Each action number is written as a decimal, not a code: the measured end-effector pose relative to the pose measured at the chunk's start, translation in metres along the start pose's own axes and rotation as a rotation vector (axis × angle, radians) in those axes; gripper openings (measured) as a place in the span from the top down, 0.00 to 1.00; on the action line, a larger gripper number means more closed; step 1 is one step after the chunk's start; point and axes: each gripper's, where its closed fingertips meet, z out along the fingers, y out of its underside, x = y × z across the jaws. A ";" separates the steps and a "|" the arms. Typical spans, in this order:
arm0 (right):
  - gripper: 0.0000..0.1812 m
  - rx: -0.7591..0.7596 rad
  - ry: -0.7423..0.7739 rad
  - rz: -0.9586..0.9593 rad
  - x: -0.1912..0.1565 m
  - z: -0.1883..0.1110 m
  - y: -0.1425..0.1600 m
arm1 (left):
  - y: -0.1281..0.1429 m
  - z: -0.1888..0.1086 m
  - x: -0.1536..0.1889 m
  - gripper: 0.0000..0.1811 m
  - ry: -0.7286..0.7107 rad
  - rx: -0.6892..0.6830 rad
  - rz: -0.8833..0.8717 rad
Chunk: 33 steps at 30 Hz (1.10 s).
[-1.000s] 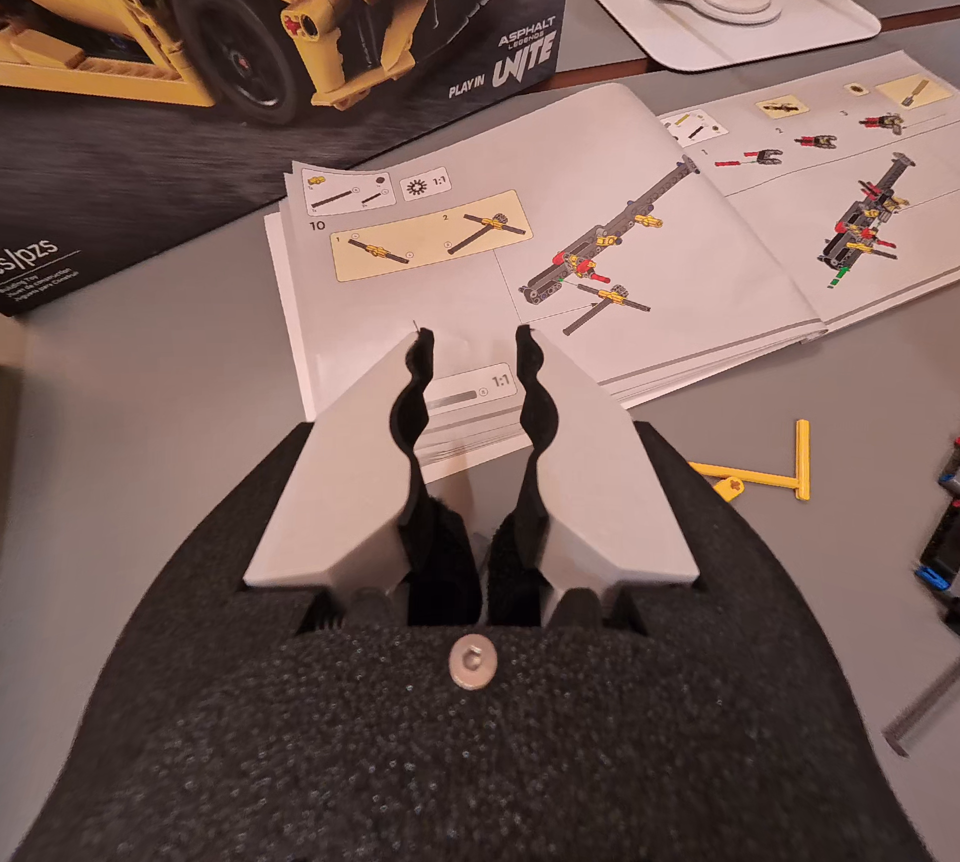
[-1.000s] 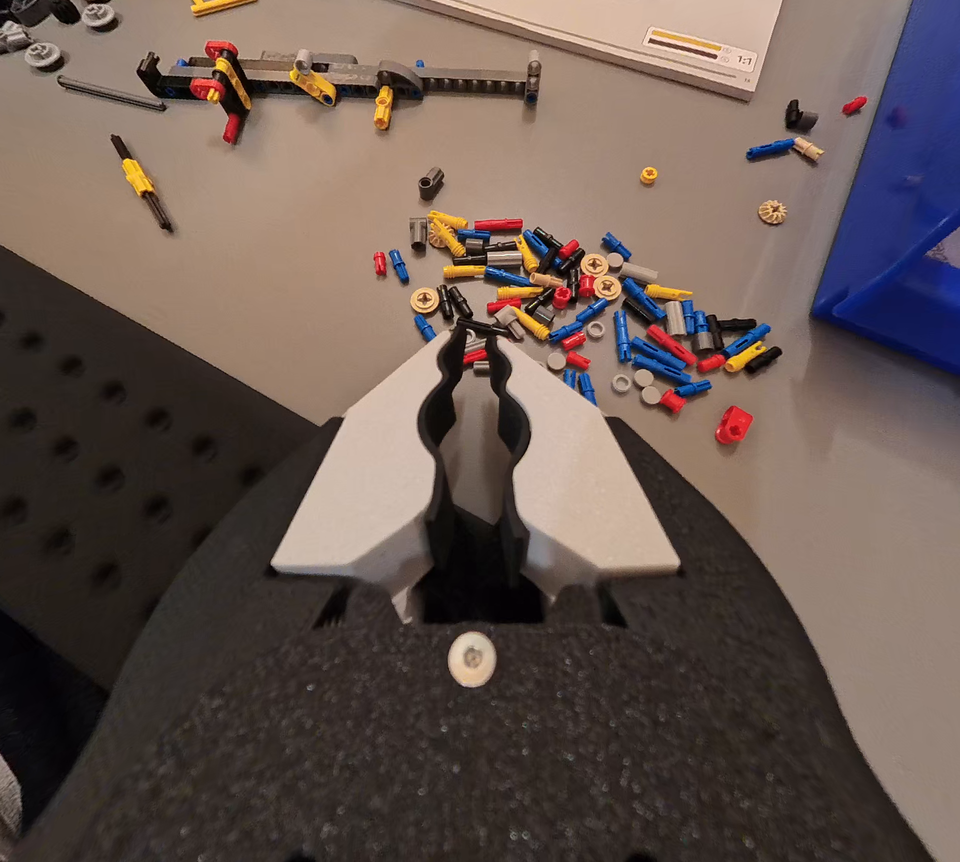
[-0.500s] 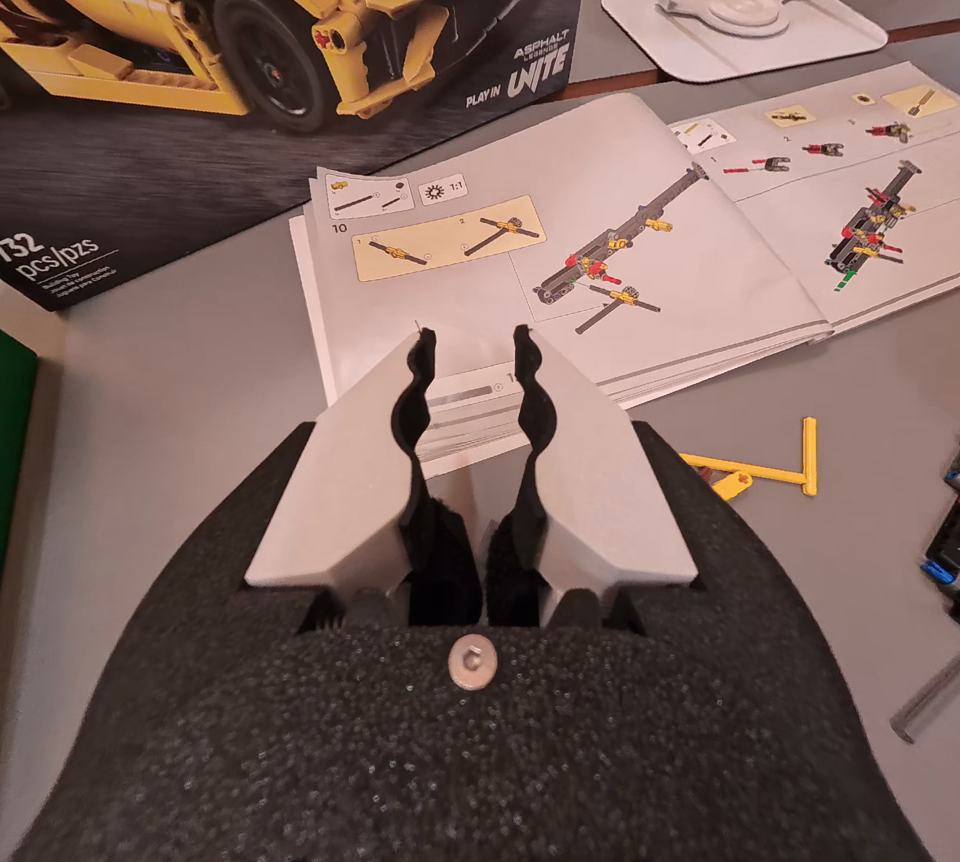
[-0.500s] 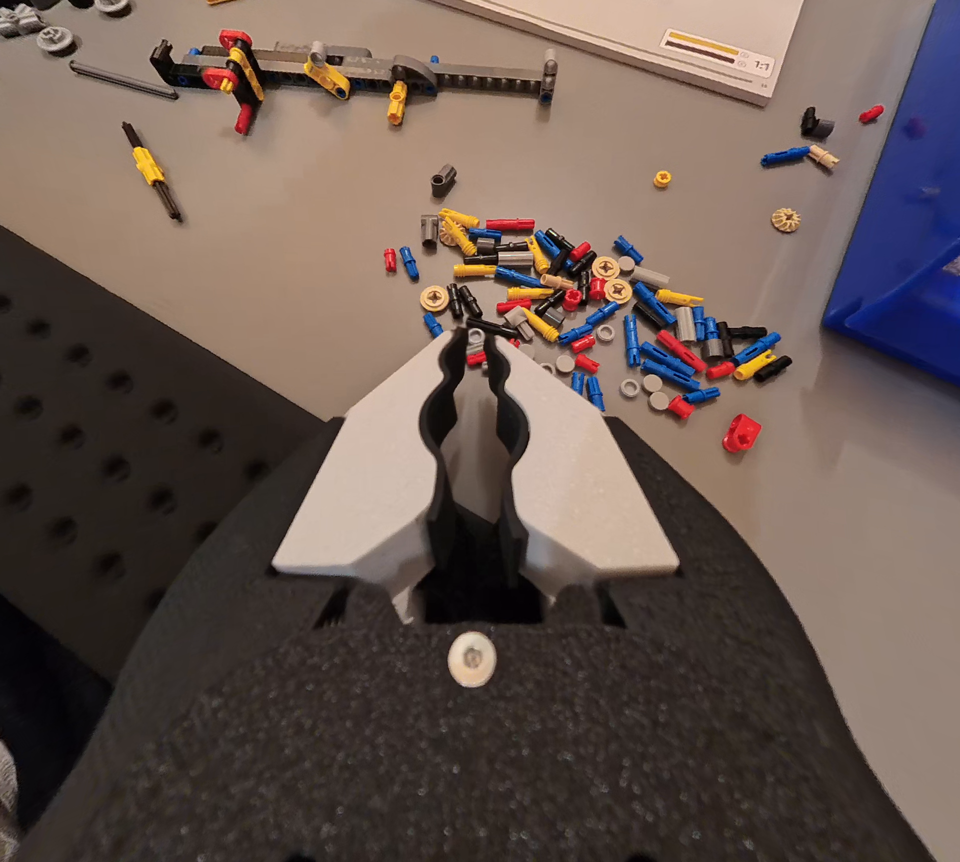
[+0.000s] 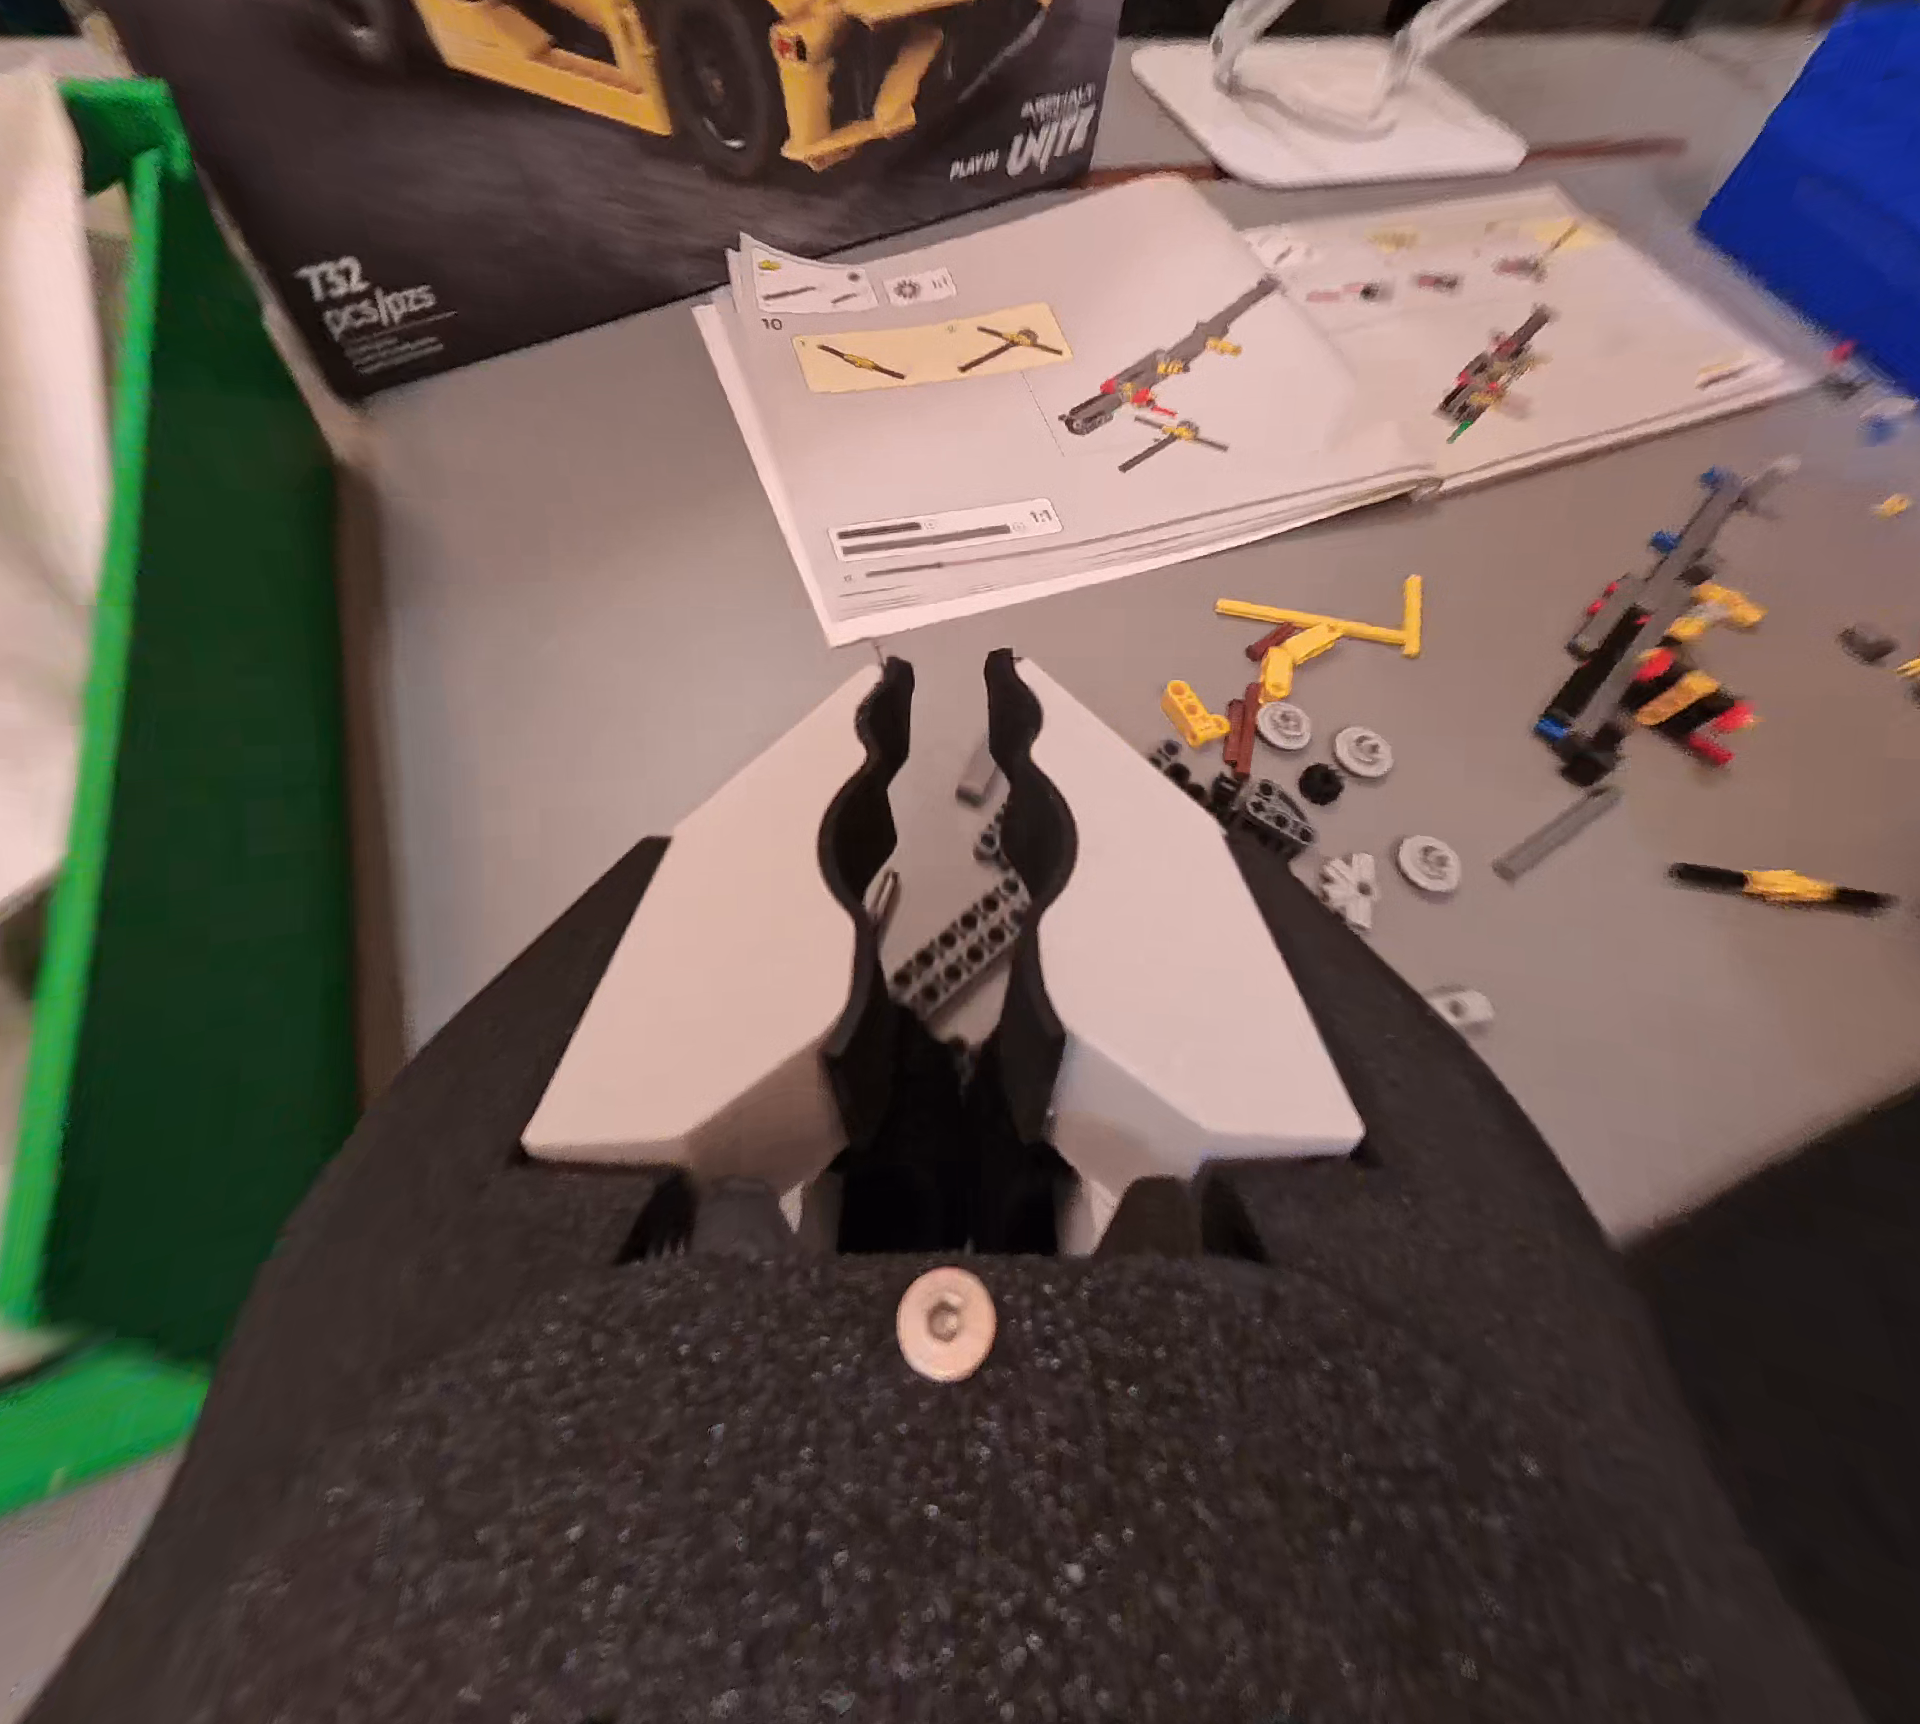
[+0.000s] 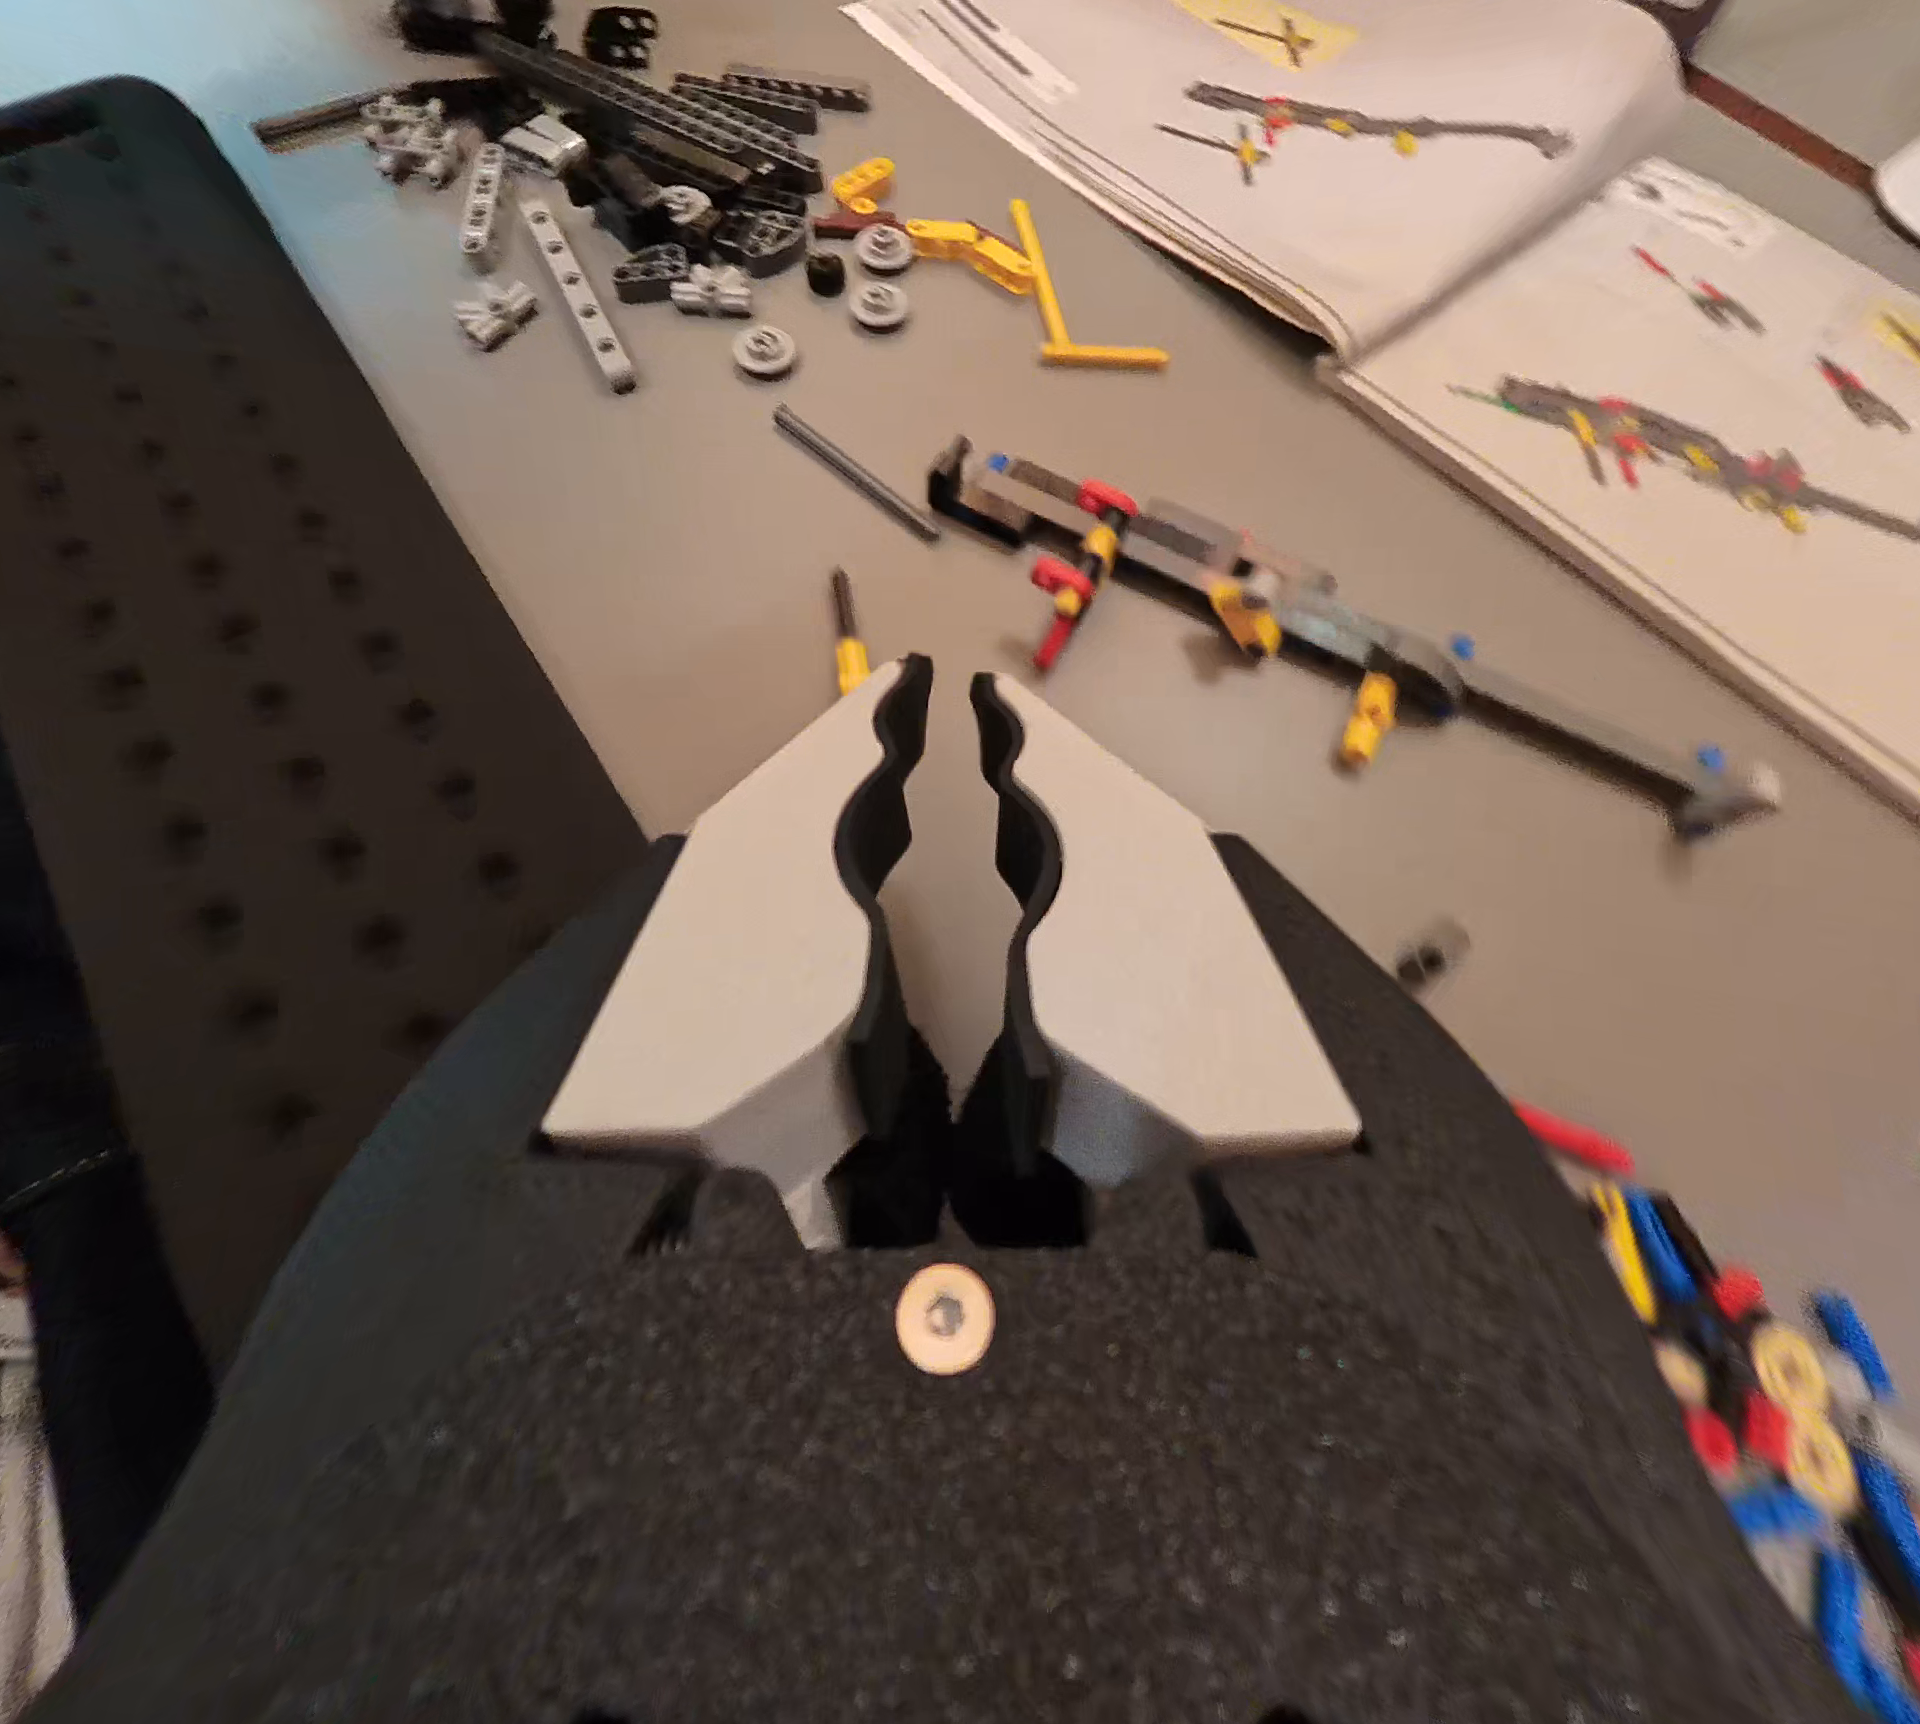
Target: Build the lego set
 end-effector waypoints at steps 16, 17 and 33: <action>0.96 0.037 -0.059 -0.255 -0.064 0.113 -0.064 | 0.086 -0.066 -0.016 0.89 0.005 -0.186 0.080; 0.96 0.051 -0.043 -0.262 -0.064 0.113 -0.066 | 0.090 -0.067 -0.016 0.89 0.020 -0.203 0.093; 0.98 0.058 -0.087 -0.185 -0.062 0.113 -0.063 | 0.090 -0.024 0.052 0.84 0.285 -0.224 0.192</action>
